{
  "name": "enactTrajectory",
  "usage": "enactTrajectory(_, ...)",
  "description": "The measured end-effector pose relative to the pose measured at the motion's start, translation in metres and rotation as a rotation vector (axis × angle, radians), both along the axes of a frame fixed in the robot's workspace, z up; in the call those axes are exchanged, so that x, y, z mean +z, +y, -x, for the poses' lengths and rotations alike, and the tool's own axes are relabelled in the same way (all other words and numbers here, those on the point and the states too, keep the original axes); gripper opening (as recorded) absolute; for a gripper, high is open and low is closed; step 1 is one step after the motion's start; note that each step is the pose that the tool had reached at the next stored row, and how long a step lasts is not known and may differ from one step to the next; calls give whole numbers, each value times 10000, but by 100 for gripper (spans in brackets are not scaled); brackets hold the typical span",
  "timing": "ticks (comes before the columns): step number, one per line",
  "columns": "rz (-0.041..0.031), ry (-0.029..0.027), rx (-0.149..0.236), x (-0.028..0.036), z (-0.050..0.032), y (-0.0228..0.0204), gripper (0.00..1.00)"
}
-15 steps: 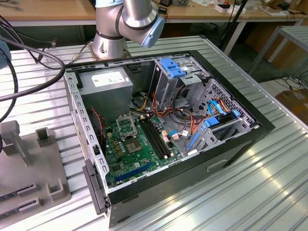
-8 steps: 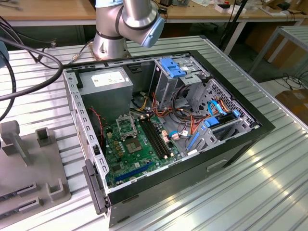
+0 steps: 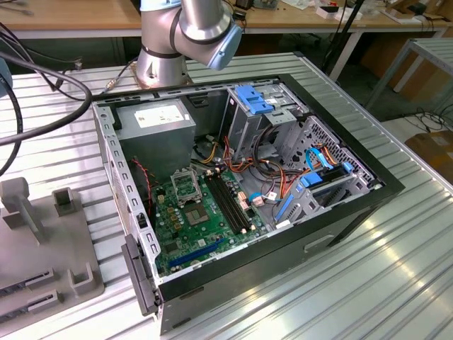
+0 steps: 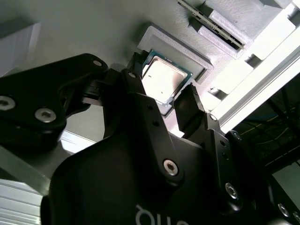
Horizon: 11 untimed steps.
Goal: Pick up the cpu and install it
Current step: 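Pick up the cpu and move it towards the insertion slot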
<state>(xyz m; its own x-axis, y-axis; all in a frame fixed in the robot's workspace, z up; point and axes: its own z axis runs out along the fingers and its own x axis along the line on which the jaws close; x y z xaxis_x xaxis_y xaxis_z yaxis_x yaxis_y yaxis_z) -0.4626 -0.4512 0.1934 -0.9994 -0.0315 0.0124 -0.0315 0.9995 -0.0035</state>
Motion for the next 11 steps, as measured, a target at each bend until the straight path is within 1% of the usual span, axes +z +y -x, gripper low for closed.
enactTrajectory(1, 1, 1, 0, 1, 0, 0, 47)
enactTrajectory(11, 0, -2, 0, 6, -3, 0, 47)
